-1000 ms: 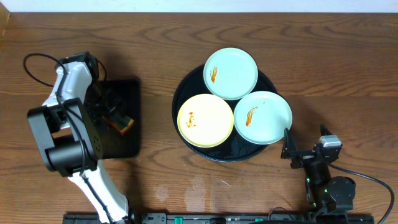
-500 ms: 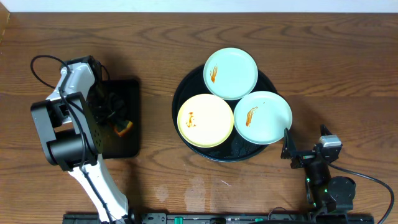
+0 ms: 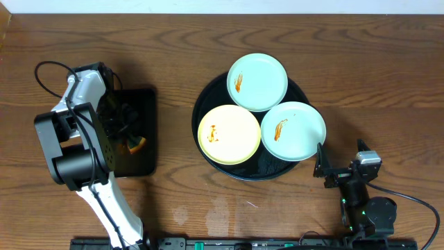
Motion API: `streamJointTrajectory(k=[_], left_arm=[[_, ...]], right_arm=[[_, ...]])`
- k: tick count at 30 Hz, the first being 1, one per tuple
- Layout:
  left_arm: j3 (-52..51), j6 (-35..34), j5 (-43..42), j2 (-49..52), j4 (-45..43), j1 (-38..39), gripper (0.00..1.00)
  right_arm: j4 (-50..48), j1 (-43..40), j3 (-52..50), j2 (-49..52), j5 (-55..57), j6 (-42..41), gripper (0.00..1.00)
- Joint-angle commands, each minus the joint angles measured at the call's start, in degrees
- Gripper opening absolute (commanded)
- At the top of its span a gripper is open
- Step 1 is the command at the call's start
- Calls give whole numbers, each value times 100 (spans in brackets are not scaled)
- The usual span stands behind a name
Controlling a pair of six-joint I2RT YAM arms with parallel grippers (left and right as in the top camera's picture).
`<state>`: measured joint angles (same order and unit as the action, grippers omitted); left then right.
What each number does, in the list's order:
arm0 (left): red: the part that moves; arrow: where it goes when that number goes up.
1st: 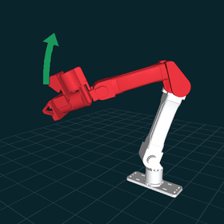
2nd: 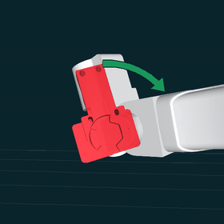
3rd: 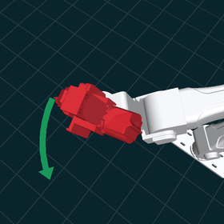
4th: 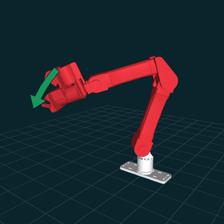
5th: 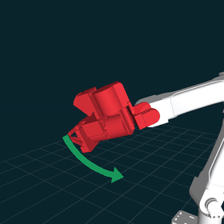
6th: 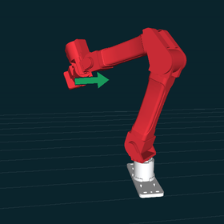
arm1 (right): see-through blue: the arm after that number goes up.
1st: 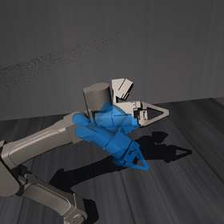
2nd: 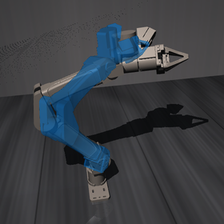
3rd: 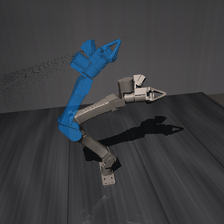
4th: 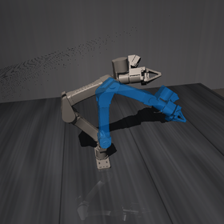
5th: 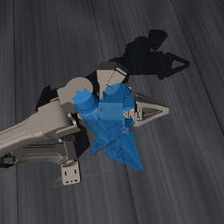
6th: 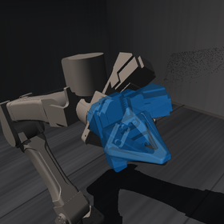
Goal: Clean dirty plates on tray and stack at the side
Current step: 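Lower the left gripper onto the sponge in the black tray, then close the left gripper on the sponge and lift it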
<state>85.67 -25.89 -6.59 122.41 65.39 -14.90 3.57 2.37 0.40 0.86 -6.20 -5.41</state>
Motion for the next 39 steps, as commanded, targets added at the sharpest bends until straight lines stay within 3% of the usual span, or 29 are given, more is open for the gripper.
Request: streamJointTrajectory(k=[1, 8, 17, 21, 23, 30, 39], left_arm=[[57, 33, 105, 122, 107, -20, 75], [-7, 31, 105, 122, 221, -20, 74], [-107, 33, 105, 125, 59, -20, 28], [-92, 33, 105, 125, 31, -20, 19], [-22, 33, 105, 122, 76, -22, 8], [463, 33, 105, -234, 496, -20, 7], [505, 33, 107, -1766, 396, -20, 7]], right_arm=[[15, -57, -9, -11, -7, 59, 99], [15, -57, -9, -11, -7, 59, 99], [15, -57, -9, -11, -7, 59, 99], [15, -57, -9, -11, -7, 59, 99], [15, -57, -9, -11, -4, 59, 99], [15, -57, -9, -11, -7, 57, 99], [13, -57, -9, -11, -7, 57, 99]])
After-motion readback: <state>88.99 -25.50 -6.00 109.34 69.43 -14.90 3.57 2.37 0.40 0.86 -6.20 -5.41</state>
